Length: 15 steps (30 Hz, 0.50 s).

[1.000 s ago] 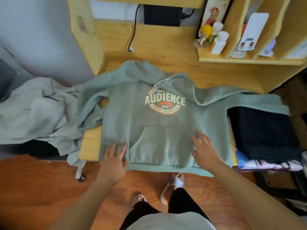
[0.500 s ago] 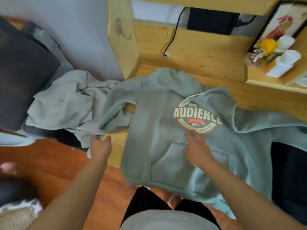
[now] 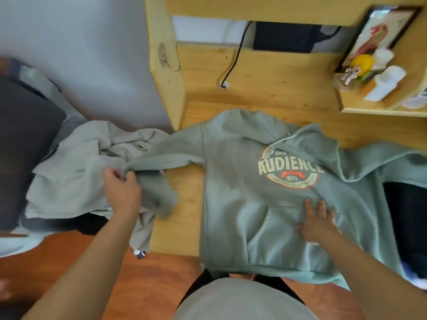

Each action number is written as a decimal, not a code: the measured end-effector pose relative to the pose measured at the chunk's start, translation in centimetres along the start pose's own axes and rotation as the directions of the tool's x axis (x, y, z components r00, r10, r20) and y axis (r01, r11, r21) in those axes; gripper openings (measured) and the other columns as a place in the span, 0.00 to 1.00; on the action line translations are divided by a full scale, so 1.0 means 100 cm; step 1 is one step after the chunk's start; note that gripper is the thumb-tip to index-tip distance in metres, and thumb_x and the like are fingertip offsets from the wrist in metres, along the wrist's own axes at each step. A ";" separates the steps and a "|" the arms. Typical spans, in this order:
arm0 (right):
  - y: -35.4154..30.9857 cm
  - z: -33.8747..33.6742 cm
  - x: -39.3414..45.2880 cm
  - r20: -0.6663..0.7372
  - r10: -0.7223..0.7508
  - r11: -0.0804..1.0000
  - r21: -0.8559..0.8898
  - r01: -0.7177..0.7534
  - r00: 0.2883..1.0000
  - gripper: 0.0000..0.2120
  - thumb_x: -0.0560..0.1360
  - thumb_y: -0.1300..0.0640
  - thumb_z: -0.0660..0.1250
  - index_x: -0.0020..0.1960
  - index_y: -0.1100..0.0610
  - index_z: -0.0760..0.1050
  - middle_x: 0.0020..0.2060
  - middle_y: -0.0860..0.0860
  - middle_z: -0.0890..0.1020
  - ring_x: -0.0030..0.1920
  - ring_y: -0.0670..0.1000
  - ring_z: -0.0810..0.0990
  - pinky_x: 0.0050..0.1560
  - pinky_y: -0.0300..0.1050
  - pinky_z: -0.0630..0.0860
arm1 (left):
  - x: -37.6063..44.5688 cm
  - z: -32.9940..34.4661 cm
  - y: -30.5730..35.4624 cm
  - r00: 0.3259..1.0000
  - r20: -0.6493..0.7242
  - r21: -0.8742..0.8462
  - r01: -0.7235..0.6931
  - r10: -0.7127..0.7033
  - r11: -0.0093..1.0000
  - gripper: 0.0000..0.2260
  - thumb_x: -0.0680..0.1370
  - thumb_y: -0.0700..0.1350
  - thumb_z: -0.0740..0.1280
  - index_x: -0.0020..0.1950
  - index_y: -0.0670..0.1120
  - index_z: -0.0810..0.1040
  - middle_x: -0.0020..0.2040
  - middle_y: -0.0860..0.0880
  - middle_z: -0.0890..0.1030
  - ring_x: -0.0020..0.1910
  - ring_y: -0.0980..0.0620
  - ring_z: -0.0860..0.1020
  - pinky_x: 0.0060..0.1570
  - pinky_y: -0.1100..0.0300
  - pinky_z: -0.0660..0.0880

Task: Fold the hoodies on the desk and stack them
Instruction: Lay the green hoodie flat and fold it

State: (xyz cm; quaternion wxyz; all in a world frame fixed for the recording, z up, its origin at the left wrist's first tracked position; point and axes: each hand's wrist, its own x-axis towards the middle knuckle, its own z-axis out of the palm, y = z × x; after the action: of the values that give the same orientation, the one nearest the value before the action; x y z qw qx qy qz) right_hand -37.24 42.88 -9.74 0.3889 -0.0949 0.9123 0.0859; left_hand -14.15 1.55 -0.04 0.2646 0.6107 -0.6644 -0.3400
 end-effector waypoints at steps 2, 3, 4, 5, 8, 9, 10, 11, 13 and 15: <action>-0.003 0.002 0.008 0.006 0.019 1.000 -0.008 -0.019 1.000 0.45 0.80 0.40 0.60 0.80 0.48 0.30 0.78 0.59 0.31 0.79 0.65 0.36 0.78 0.64 0.49 | -0.008 -0.031 0.026 0.936 0.229 0.239 -0.321 0.269 0.916 0.06 0.78 0.40 0.65 0.51 0.45 0.69 0.41 0.49 0.75 0.42 0.43 0.73 0.43 0.49 0.69; -0.005 0.004 0.011 0.012 0.035 0.999 -0.008 -0.035 0.999 0.45 0.80 0.40 0.60 0.80 0.48 0.30 0.78 0.59 0.32 0.79 0.64 0.37 0.78 0.64 0.50 | -0.015 -0.039 0.032 0.879 0.395 0.355 -0.414 0.267 0.838 0.06 0.78 0.42 0.66 0.53 0.46 0.70 0.45 0.47 0.78 0.45 0.41 0.76 0.43 0.50 0.70; -0.005 0.006 0.013 0.017 0.050 0.999 -0.010 -0.050 0.999 0.45 0.79 0.40 0.60 0.80 0.48 0.30 0.78 0.59 0.32 0.79 0.64 0.37 0.77 0.65 0.51 | -0.026 -0.042 0.032 0.818 0.535 0.423 -0.475 0.211 0.772 0.09 0.79 0.45 0.67 0.57 0.47 0.71 0.50 0.45 0.79 0.50 0.39 0.78 0.46 0.49 0.73; -0.006 0.007 0.014 0.016 0.056 0.998 -0.010 -0.055 0.998 0.45 0.79 0.40 0.60 0.80 0.48 0.30 0.79 0.59 0.32 0.80 0.63 0.37 0.77 0.65 0.52 | -0.041 -0.040 0.027 0.754 0.643 0.442 -0.508 0.134 0.739 0.13 0.79 0.48 0.67 0.62 0.49 0.70 0.56 0.43 0.78 0.55 0.38 0.78 0.51 0.47 0.75; -0.006 0.009 0.017 0.023 0.064 0.998 -0.012 -0.064 0.998 0.46 0.79 0.41 0.61 0.79 0.48 0.29 0.79 0.58 0.32 0.80 0.63 0.36 0.77 0.65 0.52 | -0.093 -0.022 -0.002 0.523 0.832 0.455 -0.455 -0.184 0.765 0.32 0.81 0.58 0.63 0.81 0.53 0.54 0.79 0.42 0.58 0.74 0.38 0.68 0.73 0.44 0.67; -0.006 0.009 0.018 0.023 0.064 0.998 -0.026 -0.063 0.998 0.46 0.79 0.41 0.61 0.79 0.47 0.29 0.79 0.58 0.31 0.80 0.63 0.36 0.78 0.64 0.52 | -0.101 -0.013 -0.017 0.480 0.841 0.483 -0.462 -0.248 0.743 0.36 0.81 0.60 0.62 0.83 0.53 0.47 0.82 0.43 0.49 0.78 0.38 0.62 0.76 0.44 0.63; -0.005 0.009 0.019 0.019 0.065 0.997 -0.040 -0.064 0.998 0.46 0.78 0.41 0.61 0.79 0.47 0.29 0.79 0.57 0.32 0.80 0.62 0.37 0.78 0.64 0.52 | -0.106 -0.005 -0.031 0.478 0.838 0.503 -0.487 -0.264 0.715 0.37 0.82 0.61 0.60 0.84 0.53 0.44 0.83 0.44 0.43 0.80 0.38 0.57 0.77 0.43 0.60; -0.004 0.011 0.020 0.017 0.068 0.996 -0.050 -0.067 0.998 0.47 0.78 0.40 0.62 0.79 0.46 0.29 0.79 0.57 0.32 0.80 0.62 0.37 0.78 0.64 0.52 | -0.106 0.000 -0.043 0.506 0.824 0.522 -0.510 -0.252 0.684 0.37 0.82 0.61 0.59 0.84 0.53 0.43 0.83 0.44 0.42 0.81 0.38 0.54 0.77 0.43 0.60; -0.002 0.010 0.021 0.002 0.067 0.996 -0.055 -0.067 0.998 0.47 0.78 0.40 0.62 0.79 0.46 0.29 0.79 0.57 0.32 0.80 0.62 0.37 0.78 0.63 0.52 | -0.103 0.003 -0.066 0.592 0.786 0.566 -0.574 -0.178 0.592 0.34 0.82 0.61 0.57 0.84 0.54 0.44 0.82 0.42 0.44 0.80 0.38 0.51 0.76 0.42 0.61; -0.003 0.009 0.020 -0.005 0.066 0.997 -0.024 -0.067 0.998 0.47 0.78 0.40 0.62 0.80 0.46 0.30 0.79 0.57 0.33 0.80 0.62 0.38 0.78 0.63 0.51 | -0.101 -0.002 -0.085 0.631 0.768 0.606 -0.657 -0.111 0.448 0.34 0.82 0.62 0.56 0.83 0.57 0.44 0.82 0.42 0.49 0.79 0.39 0.54 0.72 0.42 0.64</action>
State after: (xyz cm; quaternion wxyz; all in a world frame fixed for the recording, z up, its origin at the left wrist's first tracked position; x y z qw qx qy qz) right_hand -37.89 42.61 -11.80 0.3826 -0.0694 0.9147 0.1097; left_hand -7.52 11.37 -5.84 -0.2986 0.3402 -0.8836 -0.1197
